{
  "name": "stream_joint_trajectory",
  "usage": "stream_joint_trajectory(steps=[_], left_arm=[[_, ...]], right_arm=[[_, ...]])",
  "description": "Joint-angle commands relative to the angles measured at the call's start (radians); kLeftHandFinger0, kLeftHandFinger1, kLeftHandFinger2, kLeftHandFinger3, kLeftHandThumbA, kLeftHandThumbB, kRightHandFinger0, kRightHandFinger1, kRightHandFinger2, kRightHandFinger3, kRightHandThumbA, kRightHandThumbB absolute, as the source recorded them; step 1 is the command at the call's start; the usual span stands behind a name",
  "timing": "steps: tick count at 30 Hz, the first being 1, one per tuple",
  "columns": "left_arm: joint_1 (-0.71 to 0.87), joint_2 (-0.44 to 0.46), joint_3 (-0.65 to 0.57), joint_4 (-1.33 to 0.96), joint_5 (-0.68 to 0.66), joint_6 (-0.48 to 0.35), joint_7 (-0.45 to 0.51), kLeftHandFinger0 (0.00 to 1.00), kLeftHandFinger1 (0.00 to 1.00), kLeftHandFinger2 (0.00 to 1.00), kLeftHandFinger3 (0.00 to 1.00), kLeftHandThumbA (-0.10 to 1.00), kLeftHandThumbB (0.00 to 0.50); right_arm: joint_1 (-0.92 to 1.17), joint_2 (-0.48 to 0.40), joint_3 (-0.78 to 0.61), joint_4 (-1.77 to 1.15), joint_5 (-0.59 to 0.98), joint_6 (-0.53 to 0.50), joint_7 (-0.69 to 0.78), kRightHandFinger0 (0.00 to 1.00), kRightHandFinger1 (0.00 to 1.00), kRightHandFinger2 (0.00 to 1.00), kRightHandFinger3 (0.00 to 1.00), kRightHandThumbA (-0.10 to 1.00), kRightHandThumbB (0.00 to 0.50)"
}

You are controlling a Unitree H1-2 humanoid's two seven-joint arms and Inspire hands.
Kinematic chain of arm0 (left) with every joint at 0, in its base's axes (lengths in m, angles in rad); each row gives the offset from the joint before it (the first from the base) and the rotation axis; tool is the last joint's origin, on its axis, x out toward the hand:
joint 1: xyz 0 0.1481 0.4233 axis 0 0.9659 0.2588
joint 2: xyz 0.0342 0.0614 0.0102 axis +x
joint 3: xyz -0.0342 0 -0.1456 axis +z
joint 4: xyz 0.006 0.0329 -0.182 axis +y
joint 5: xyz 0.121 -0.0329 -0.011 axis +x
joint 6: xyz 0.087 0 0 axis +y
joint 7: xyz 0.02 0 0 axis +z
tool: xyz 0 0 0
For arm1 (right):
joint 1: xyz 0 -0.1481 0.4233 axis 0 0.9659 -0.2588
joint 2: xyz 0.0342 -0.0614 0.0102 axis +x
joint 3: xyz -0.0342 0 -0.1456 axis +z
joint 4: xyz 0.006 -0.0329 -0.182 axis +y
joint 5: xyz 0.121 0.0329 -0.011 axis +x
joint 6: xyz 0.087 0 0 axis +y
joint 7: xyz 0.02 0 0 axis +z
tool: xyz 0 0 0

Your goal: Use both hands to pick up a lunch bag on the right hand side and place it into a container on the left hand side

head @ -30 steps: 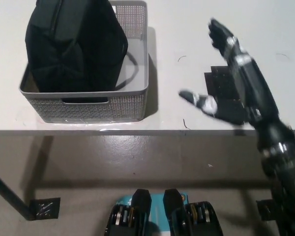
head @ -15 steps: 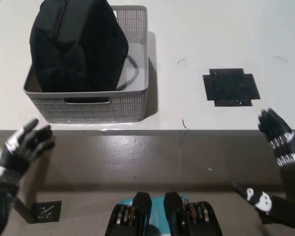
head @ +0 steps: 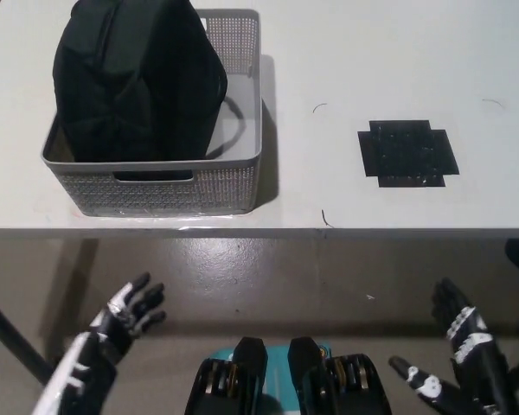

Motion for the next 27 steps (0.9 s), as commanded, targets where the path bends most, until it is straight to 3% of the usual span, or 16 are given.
stream_joint_trajectory(steps=[1,3,5,8,18,27], left_arm=[[0.001,-0.015,-0.059,0.250,0.219,-0.320,0.050,1.00,1.00,1.00,1.00,1.00,0.251],[0.013,-0.027,-0.054,0.285,0.214,-0.332,0.065,1.00,1.00,1.00,1.00,1.00,0.230],[0.026,-0.035,-0.043,0.315,0.184,-0.338,0.068,1.00,1.00,1.00,1.00,1.00,0.194],[0.032,-0.033,-0.044,0.334,0.196,-0.346,0.075,1.00,1.00,1.00,1.00,1.00,0.221],[0.044,-0.019,-0.037,0.376,0.224,-0.386,0.090,1.00,1.00,1.00,1.00,1.00,0.269],[0.042,-0.023,-0.013,0.366,0.192,-0.391,0.100,1.00,1.00,1.00,1.00,1.00,0.259]], right_arm=[[-0.051,0.059,0.009,0.209,0.039,-0.219,0.042,1.00,1.00,1.00,1.00,1.00,0.220],[-0.058,0.057,0.002,0.231,0.041,-0.231,0.049,1.00,1.00,1.00,1.00,1.00,0.230],[-0.074,0.064,-0.006,0.261,0.068,-0.237,0.063,1.00,1.00,1.00,1.00,1.00,0.270],[-0.084,0.069,-0.013,0.281,0.084,-0.222,0.071,1.00,1.00,1.00,1.00,1.00,0.297],[-0.071,0.077,-0.002,0.270,0.048,-0.184,0.065,1.00,1.00,1.00,1.00,1.00,0.232],[-0.051,0.058,0.007,0.257,0.034,-0.218,0.090,1.00,1.00,1.00,1.00,1.00,0.243]])
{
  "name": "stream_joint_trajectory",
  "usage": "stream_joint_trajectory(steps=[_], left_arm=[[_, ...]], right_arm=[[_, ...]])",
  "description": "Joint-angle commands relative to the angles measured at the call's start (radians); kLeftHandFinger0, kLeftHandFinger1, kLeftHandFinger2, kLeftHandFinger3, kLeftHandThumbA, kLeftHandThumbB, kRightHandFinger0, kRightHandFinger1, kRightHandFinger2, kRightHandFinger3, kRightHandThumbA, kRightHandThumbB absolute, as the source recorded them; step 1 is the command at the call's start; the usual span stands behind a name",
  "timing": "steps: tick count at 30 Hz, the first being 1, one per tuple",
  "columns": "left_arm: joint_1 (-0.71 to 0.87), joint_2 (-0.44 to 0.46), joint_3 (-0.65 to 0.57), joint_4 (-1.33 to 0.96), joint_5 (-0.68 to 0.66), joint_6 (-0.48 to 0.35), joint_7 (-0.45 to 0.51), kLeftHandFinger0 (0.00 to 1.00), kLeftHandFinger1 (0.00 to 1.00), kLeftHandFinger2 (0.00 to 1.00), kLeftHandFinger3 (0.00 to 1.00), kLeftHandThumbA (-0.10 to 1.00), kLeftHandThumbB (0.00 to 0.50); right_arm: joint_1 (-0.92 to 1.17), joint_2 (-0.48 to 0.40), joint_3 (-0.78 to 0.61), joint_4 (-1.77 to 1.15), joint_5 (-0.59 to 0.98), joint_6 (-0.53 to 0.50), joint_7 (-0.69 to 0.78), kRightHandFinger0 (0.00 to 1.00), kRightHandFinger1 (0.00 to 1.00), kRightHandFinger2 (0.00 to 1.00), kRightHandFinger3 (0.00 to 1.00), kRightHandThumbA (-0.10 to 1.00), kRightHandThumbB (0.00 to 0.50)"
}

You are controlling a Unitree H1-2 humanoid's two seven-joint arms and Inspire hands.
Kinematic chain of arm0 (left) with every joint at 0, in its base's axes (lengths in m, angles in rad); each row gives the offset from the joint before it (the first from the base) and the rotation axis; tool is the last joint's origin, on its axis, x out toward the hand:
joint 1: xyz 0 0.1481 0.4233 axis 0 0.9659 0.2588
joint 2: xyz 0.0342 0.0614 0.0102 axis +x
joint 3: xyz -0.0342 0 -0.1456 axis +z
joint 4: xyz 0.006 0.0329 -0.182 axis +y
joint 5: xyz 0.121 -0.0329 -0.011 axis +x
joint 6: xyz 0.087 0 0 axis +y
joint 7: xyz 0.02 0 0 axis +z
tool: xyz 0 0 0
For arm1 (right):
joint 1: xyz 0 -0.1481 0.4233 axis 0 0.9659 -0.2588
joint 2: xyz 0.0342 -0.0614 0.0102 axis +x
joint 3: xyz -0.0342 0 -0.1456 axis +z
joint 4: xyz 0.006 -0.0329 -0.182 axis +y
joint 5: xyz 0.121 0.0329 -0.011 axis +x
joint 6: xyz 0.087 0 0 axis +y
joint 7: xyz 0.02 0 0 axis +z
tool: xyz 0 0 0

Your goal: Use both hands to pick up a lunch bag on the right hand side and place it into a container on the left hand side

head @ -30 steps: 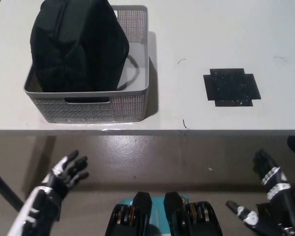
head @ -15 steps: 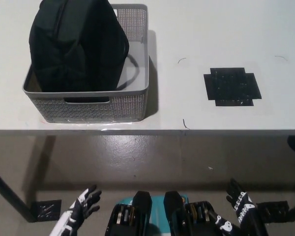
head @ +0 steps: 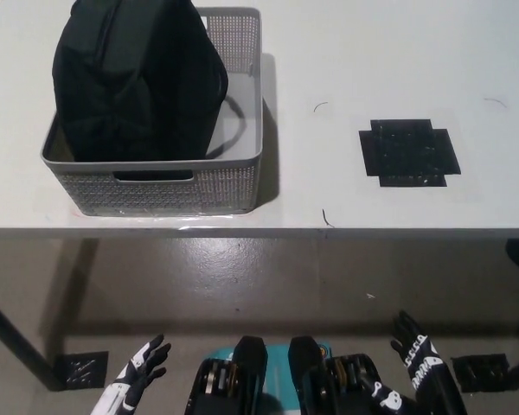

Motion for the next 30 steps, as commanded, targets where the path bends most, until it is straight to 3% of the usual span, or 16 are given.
stream_joint_trajectory(steps=[1,6,10,14,28,30], left_arm=[[0.003,0.004,0.025,-0.020,-0.017,-0.048,0.032,1.00,1.00,1.00,1.00,1.00,0.268],[-0.007,0.006,0.036,-0.025,-0.031,-0.036,0.026,1.00,1.00,1.00,1.00,1.00,0.256],[-0.018,0.002,0.047,-0.040,-0.024,-0.005,0.029,1.00,1.00,1.00,1.00,1.00,0.264],[-0.021,0.000,0.055,-0.050,-0.016,0.001,0.030,1.00,1.00,1.00,1.00,1.00,0.261],[-0.001,-0.008,0.051,-0.046,-0.034,0.009,0.021,1.00,1.00,1.00,1.00,1.00,0.244],[0.000,-0.007,0.052,-0.044,-0.045,0.007,0.018,1.00,1.00,1.00,1.00,1.00,0.241]], right_arm=[[-0.010,-0.002,0.008,-0.021,0.003,-0.067,0.035,1.00,1.00,1.00,1.00,1.00,0.228],[-0.024,-0.001,0.004,-0.019,-0.007,-0.049,0.029,1.00,1.00,1.00,1.00,1.00,0.260],[-0.043,-0.002,0.000,-0.018,-0.002,-0.039,0.034,1.00,1.00,1.00,1.00,1.00,0.239],[-0.054,-0.001,-0.005,-0.006,-0.022,-0.052,0.022,1.00,1.00,1.00,1.00,1.00,0.271],[-0.026,-0.010,-0.015,-0.001,-0.031,-0.065,0.022,1.00,1.00,1.00,1.00,1.00,0.274],[-0.024,-0.012,-0.016,0.004,-0.034,-0.079,0.022,1.00,1.00,1.00,1.00,1.00,0.255]])
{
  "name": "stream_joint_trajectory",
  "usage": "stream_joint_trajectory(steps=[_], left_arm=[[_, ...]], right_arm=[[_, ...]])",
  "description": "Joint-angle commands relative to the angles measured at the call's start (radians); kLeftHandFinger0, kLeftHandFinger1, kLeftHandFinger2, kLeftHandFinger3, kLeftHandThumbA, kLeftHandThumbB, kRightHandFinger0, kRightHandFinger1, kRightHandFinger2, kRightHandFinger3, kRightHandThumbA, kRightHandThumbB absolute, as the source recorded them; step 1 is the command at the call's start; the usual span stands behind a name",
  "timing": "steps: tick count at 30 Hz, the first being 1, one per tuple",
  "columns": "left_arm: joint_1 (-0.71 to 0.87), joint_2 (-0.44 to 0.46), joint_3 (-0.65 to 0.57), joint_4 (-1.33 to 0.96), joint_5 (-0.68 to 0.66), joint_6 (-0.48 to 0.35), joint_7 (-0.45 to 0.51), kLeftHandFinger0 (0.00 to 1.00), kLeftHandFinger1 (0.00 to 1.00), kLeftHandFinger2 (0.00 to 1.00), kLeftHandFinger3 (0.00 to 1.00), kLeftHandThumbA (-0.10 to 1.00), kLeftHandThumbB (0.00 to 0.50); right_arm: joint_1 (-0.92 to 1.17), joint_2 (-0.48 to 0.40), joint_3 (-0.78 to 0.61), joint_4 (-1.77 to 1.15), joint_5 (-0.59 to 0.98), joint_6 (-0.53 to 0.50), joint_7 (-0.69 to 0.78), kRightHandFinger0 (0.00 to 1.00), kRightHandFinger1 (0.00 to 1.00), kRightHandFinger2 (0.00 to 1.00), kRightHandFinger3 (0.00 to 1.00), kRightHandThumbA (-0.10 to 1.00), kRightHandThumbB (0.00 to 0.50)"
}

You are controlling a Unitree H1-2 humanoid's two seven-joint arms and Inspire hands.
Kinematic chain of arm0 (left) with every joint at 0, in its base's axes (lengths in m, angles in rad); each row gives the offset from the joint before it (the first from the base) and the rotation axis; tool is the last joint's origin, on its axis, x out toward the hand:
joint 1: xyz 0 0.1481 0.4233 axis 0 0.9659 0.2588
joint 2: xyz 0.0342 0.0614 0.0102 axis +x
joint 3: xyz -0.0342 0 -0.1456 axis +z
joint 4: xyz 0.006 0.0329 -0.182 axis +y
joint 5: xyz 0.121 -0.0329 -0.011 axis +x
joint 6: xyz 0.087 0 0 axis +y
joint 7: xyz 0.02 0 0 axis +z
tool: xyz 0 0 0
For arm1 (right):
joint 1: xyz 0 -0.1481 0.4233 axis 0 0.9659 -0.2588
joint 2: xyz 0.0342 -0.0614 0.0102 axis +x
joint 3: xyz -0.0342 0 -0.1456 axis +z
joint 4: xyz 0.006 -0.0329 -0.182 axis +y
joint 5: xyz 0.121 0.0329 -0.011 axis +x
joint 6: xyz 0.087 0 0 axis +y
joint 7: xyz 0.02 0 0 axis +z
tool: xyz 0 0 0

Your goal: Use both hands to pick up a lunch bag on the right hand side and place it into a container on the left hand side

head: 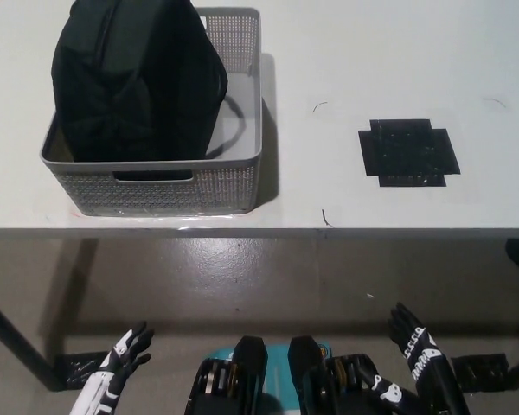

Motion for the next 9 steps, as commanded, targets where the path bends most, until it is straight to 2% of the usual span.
stream_joint_trajectory(steps=[1,4,9], left_arm=[[0.015,-0.002,0.008,-0.029,-0.034,-0.002,0.018,1.00,1.00,1.00,1.00,1.00,0.242],[0.014,0.003,0.008,-0.036,-0.036,0.006,0.015,1.00,1.00,1.00,1.00,1.00,0.251],[0.000,-0.003,-0.004,-0.035,-0.024,0.012,0.015,1.00,1.00,1.00,1.00,1.00,0.244]], right_arm=[[0.005,-0.003,-0.006,-0.010,-0.007,-0.068,0.009,1.00,1.00,1.00,1.00,1.00,0.253],[0.005,-0.001,-0.006,-0.009,-0.006,-0.068,0.008,1.00,1.00,1.00,1.00,1.00,0.271],[0.023,-0.010,-0.018,-0.028,-0.005,-0.069,0.002,1.00,1.00,1.00,1.00,1.00,0.252]])
